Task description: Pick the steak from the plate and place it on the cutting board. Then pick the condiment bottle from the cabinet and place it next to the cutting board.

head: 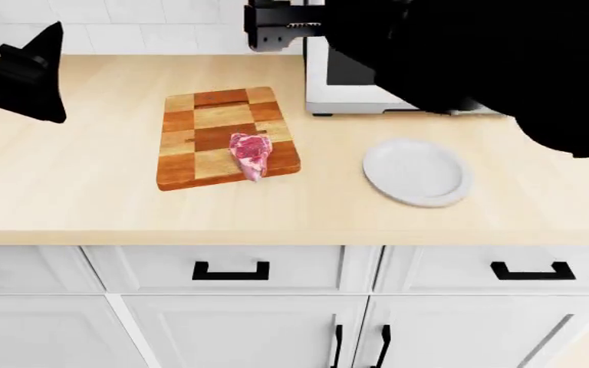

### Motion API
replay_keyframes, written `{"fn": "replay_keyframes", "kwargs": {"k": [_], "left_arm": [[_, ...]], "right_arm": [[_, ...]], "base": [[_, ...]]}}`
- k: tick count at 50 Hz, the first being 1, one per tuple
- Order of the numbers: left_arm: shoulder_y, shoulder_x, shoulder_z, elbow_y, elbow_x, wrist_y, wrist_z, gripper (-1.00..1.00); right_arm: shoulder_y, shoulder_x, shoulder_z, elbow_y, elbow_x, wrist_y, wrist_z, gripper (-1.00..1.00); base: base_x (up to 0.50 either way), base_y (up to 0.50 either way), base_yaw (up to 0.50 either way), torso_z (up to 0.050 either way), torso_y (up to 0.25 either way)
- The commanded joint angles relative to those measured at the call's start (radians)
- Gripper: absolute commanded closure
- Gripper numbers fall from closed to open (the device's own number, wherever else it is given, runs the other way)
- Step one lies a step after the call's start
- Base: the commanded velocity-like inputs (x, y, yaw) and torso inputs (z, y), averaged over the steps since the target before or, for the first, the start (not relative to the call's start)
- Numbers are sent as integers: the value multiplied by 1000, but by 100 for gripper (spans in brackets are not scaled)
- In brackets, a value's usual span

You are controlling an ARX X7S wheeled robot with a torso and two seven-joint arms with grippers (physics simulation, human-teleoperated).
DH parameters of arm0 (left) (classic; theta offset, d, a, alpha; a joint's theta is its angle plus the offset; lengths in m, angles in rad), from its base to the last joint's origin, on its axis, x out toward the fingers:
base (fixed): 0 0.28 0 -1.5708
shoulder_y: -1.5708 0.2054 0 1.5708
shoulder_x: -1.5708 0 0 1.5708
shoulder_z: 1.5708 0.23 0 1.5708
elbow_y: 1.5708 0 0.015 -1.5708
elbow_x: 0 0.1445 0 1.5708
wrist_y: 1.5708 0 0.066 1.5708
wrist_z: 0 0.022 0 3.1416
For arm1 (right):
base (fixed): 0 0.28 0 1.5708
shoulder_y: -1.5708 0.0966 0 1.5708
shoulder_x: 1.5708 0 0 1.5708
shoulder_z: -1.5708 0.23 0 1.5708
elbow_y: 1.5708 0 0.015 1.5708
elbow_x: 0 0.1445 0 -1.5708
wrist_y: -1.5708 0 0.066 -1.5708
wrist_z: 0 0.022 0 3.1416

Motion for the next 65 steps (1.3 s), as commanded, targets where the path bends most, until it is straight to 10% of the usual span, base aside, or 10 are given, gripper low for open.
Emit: {"fn": "replay_keyframes", "kwargs": {"k": [1, 23, 39, 48, 54, 56, 65], "left_arm": [[39, 48, -24, 42, 13, -10, -80, -100], [42, 60, -15, 55, 30, -16, -135, -100], [55, 61, -17, 51, 22, 4, -129, -100], [31, 72, 28, -31, 59, 77, -111, -100], [-128, 55, 122, -255, 98, 176, 17, -100], [-155, 51, 137, -288, 105, 189, 34, -100], [-183, 40, 150, -325, 110, 196, 56, -100]], "right_arm": [[52, 267, 83, -376, 42, -41, 202, -100], [164, 401, 152, -446, -34, -48, 348, -100], [454, 226, 185, 22, -68, 186, 194, -100], [460, -161, 645, 574, -875, 573, -182, -100], [460, -467, 1390, 813, -1775, 592, -568, -100], [460, -473, 1417, 821, -2022, 575, -552, -100], [460, -475, 1426, 888, -1969, 504, -475, -100]], "base": [[0, 0, 0, 0, 0], [0, 0, 0, 42, 0], [0, 0, 0, 50, 0], [0, 0, 0, 50, 0], [0, 0, 0, 17, 0], [0, 0, 0, 0, 0], [0, 0, 0, 0, 0]]}}
